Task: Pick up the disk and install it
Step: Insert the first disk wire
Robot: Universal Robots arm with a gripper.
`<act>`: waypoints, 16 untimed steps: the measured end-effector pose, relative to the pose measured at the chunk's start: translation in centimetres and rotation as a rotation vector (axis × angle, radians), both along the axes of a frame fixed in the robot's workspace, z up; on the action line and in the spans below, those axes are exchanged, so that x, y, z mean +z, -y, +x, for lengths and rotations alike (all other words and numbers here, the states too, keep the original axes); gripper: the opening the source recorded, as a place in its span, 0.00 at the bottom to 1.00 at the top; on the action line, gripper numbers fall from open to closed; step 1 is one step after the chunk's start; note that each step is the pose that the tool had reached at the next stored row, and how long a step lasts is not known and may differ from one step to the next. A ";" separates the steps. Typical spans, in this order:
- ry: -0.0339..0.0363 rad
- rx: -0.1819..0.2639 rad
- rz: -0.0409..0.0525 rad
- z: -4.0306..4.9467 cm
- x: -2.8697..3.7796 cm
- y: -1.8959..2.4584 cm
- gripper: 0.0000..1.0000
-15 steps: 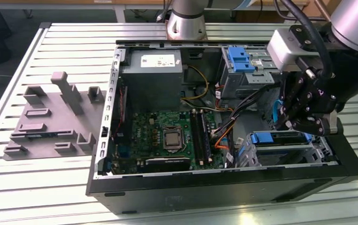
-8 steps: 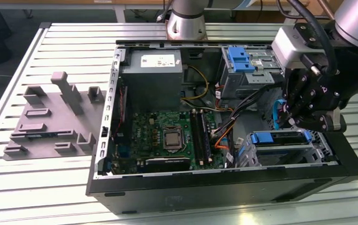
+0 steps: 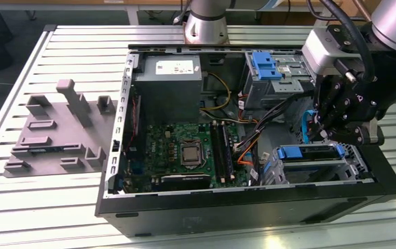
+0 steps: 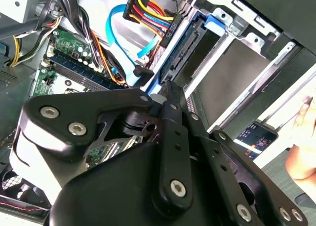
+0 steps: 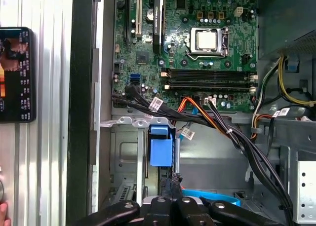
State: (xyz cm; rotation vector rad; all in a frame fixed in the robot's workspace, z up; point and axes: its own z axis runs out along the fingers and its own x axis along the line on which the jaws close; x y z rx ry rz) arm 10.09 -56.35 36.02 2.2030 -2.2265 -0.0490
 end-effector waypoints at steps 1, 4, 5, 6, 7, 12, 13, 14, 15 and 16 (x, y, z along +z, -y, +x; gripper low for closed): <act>0.0000 0.000 -0.0001 0.09 0.00 -0.02 0.11; 0.0001 0.000 0.0001 0.47 -0.01 -0.11 0.11; 0.0000 0.000 0.0001 0.60 -0.01 -0.15 0.11; 0.0001 0.000 0.0000 0.72 -0.01 -0.21 0.11; 0.0000 0.000 -0.0002 0.85 0.00 -0.27 0.11; 0.0001 0.000 0.0001 1.14 -0.02 -0.52 0.11; 0.0001 0.000 0.0001 1.15 -0.02 -0.54 0.11; 0.0000 0.000 0.0000 1.21 -0.01 -0.60 0.11; 0.0001 0.000 0.0000 1.31 -0.01 -0.70 0.11; 0.0000 0.000 -0.0001 1.41 -0.01 -0.78 0.11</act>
